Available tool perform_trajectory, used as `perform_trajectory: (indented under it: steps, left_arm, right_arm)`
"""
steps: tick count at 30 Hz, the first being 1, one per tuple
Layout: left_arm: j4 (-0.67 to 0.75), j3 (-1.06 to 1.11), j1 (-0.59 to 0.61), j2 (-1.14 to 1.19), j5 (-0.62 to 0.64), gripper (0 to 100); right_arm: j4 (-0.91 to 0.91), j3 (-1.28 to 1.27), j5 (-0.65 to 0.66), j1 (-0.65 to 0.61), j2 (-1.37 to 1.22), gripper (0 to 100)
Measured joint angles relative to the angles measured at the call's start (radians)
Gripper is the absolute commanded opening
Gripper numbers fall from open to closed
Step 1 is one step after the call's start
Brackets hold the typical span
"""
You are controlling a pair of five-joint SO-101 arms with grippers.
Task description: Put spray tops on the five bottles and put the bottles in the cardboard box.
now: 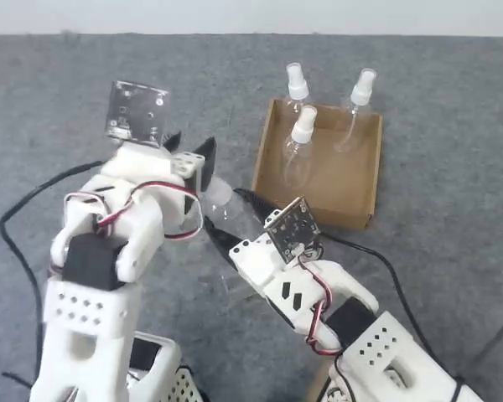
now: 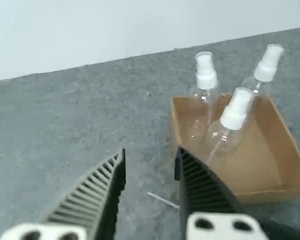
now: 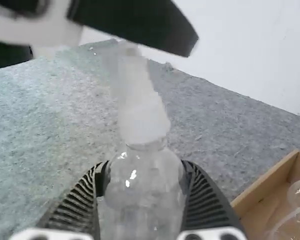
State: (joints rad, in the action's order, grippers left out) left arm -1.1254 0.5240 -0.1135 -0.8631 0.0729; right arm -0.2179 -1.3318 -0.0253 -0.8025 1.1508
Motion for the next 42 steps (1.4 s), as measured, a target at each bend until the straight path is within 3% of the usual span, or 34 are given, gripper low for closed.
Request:
perform_trajectory:
  steps: [8, 14, 17, 20, 23, 27, 33, 42]
  left_arm:
    - [-0.095, -0.028, 0.094, -0.261, -0.006, 15]
    - [-0.066, 0.232, 0.095, -0.428, -0.043, 16]
    - [-0.009, 0.39, 0.066, -0.509, -0.041, 27]
    - [0.037, 0.545, -0.012, -0.58, -0.043, 34]
    - [0.063, 0.663, -0.086, -0.643, -0.043, 33]
    - [0.104, 0.756, -0.087, -0.7, -0.049, 33]
    - [0.164, 0.81, -0.078, -0.713, -0.049, 33]
    - [0.164, 0.81, -0.081, -0.724, -0.048, 33]
  right_arm:
    - [-0.068, 0.015, 0.0, 0.031, 0.0, 0.6]
    - [-0.16, 0.19, 0.0, 0.167, -0.031, 0.6]
    - [-0.189, 0.305, 0.0, 0.206, -0.127, 0.6]
    - [-0.193, 0.43, -0.008, 0.199, -0.278, 0.6]
    - [-0.219, 0.557, -0.052, 0.186, -0.453, 0.6]
    - [-0.341, 0.701, -0.071, 0.137, -0.62, 0.6]
    - [-0.545, 0.821, -0.074, 0.078, -0.629, 0.6]
    - [-0.683, 0.824, -0.075, 0.08, -0.526, 0.6]
